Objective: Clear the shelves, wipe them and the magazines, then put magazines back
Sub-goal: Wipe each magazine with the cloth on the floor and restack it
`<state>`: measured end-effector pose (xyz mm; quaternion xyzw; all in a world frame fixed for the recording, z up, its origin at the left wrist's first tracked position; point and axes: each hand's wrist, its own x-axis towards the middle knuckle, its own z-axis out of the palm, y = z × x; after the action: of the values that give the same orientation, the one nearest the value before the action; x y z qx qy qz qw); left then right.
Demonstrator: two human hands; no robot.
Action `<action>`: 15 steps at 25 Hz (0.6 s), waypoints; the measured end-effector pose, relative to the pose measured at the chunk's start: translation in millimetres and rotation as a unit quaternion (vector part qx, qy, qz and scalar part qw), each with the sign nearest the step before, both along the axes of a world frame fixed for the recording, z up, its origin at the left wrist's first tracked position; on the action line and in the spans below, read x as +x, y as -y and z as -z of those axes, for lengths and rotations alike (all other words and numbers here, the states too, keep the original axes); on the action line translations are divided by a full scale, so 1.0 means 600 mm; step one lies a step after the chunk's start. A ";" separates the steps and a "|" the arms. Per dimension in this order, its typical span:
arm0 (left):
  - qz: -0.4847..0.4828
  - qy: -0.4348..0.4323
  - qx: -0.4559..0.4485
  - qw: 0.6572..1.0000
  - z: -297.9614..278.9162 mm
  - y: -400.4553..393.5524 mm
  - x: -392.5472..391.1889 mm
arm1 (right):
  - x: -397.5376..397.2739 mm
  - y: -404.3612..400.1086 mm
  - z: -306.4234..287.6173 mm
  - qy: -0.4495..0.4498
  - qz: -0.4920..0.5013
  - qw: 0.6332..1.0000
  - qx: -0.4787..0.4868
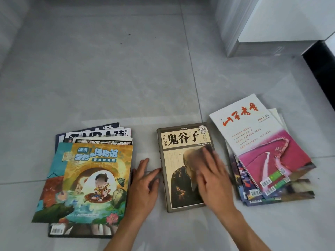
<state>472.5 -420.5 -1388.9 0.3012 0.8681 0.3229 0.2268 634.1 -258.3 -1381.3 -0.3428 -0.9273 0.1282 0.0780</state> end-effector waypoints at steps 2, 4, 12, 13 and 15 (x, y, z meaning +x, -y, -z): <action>-0.002 -0.005 -0.001 1.000 -0.001 0.000 0.002 | 0.005 0.003 -0.002 0.007 0.103 0.994 -0.019; -0.007 -0.010 0.009 1.000 -0.002 -0.001 0.005 | -0.015 0.075 -0.001 0.020 0.089 0.996 0.002; -0.007 0.015 0.008 1.000 -0.009 -0.001 -0.006 | 0.028 0.086 -0.001 0.012 -0.048 0.999 -0.005; -0.003 0.013 -0.004 1.000 -0.012 -0.002 -0.003 | 0.048 0.059 0.001 0.003 0.026 0.999 -0.027; 0.008 0.009 -0.039 0.999 -0.021 -0.008 0.003 | 0.065 0.031 0.002 -0.003 0.143 0.988 -0.065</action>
<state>474.1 -415.9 -1376.1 0.2961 0.8755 0.2893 0.2491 672.8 -277.1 -1382.5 -0.4760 -0.8581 0.1771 0.0754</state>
